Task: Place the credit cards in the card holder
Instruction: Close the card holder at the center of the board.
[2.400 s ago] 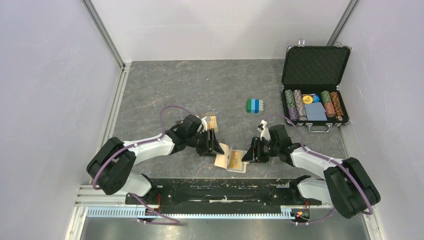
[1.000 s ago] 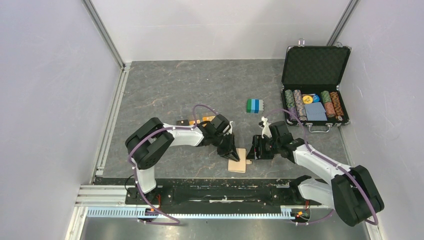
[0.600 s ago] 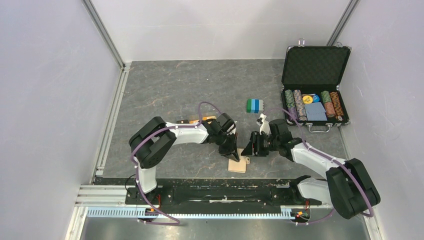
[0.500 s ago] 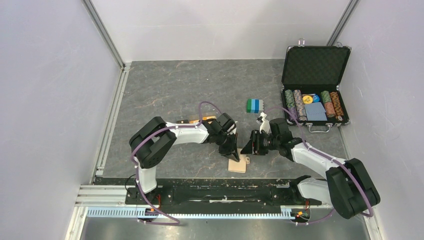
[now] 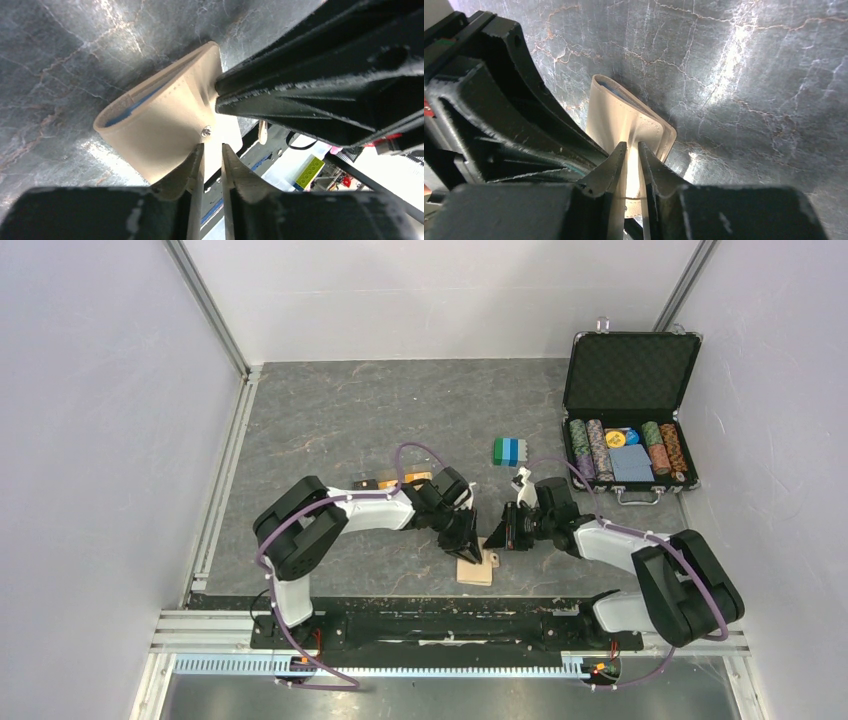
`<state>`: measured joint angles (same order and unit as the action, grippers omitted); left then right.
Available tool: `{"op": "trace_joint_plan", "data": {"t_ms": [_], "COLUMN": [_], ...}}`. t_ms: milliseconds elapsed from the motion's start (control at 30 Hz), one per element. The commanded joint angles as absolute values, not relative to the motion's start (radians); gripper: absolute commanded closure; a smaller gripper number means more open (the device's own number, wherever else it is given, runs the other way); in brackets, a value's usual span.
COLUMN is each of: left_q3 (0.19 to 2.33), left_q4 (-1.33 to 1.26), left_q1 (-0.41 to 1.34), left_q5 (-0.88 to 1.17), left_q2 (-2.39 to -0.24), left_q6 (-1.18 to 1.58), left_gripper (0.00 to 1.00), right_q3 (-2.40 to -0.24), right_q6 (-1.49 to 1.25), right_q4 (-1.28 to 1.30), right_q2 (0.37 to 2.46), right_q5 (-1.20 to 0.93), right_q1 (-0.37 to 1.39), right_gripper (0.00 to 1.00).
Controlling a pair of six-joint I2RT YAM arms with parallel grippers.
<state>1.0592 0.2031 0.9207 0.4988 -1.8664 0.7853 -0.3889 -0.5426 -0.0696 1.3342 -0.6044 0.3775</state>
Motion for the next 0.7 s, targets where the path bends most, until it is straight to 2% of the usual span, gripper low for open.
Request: {"op": "trace_joint_plan", "data": {"t_ms": [0, 233, 367, 667], "left_q3": [1.028, 1.012, 1.024, 1.065], "left_q4": [0.132, 0.047, 0.021, 0.071], "left_q1": [0.93, 0.931, 0.93, 0.931], "left_q5": [0.502, 0.54, 0.561, 0.55], "left_q2": [-1.791, -1.77, -1.788, -1.845], "left_q6": [0.816, 0.879, 0.897, 0.879], "left_gripper": [0.71, 0.62, 0.6, 0.63], "right_q3": [-0.389, -0.407, -0.408, -0.408], "right_q6": [-0.519, -0.5, -0.498, -0.497], "right_q4": [-0.076, -0.046, -0.044, -0.043], "right_q2": [1.365, 1.366, 1.364, 1.362], "right_q5": [-0.536, -0.528, -0.532, -0.535], "right_q1": [0.379, 0.379, 0.379, 0.378], "right_gripper": [0.84, 0.87, 0.92, 0.95]}}
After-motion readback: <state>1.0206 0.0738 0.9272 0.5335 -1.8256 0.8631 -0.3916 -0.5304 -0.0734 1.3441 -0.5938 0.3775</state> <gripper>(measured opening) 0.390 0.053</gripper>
